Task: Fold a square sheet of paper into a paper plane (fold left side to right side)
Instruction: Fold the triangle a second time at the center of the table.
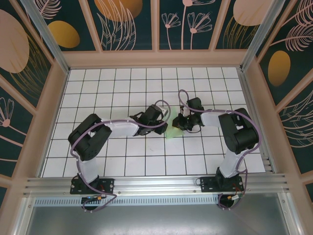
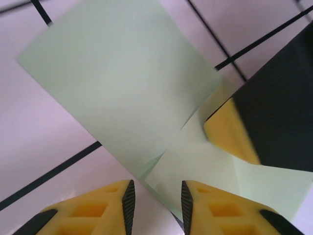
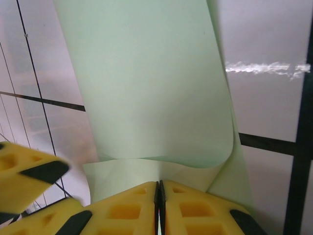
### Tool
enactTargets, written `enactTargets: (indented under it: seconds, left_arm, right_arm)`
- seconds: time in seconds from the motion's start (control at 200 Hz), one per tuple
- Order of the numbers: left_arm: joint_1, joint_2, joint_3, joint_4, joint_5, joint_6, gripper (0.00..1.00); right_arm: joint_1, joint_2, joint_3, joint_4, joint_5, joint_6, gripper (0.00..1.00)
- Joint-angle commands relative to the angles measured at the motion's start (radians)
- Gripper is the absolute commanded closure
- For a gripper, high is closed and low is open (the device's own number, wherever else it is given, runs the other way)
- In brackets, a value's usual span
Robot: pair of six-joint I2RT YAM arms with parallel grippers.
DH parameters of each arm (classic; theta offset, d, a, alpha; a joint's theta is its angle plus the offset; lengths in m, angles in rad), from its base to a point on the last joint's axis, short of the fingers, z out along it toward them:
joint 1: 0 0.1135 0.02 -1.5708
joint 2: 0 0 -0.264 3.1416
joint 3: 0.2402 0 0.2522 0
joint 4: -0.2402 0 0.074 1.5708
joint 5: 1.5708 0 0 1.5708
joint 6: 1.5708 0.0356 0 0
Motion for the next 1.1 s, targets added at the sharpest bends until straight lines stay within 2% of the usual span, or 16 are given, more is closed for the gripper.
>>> enactTargets:
  seconds: [0.0, 0.12, 0.25, 0.33, 0.44, 0.826, 1.096]
  left_arm:
    - [0.005, -0.103, -0.026, 0.004, 0.013, -0.025, 0.65]
    - [0.006, -0.168, -0.098, 0.109, 0.155, -0.090, 0.64]
    - [0.000, -0.181, -0.182, 0.305, 0.313, -0.207, 0.65]
    - [-0.004, -0.180, -0.215, 0.396, 0.355, -0.257, 0.66]
    - [-0.012, -0.147, -0.202, 0.438, 0.399, -0.290, 0.66]
    - [-0.039, 0.012, -0.141, 0.344, 0.373, -0.266, 0.67]
    - [-0.038, 0.054, -0.122, 0.301, 0.340, -0.246, 0.66]
  right_arm:
    - [0.005, 0.043, -0.008, -0.078, 0.070, -0.019, 0.85]
    - [0.006, 0.040, -0.007, -0.076, 0.068, -0.017, 0.85]
    - [0.006, 0.036, -0.004, -0.077, 0.070, -0.019, 0.85]
    - [0.008, 0.034, -0.006, -0.076, 0.071, -0.019, 0.85]
    - [0.010, 0.035, -0.005, -0.078, 0.073, -0.019, 0.85]
    - [0.011, 0.037, -0.003, -0.084, 0.082, -0.022, 0.85]
    - [0.011, 0.038, 0.001, -0.091, 0.088, -0.025, 0.86]
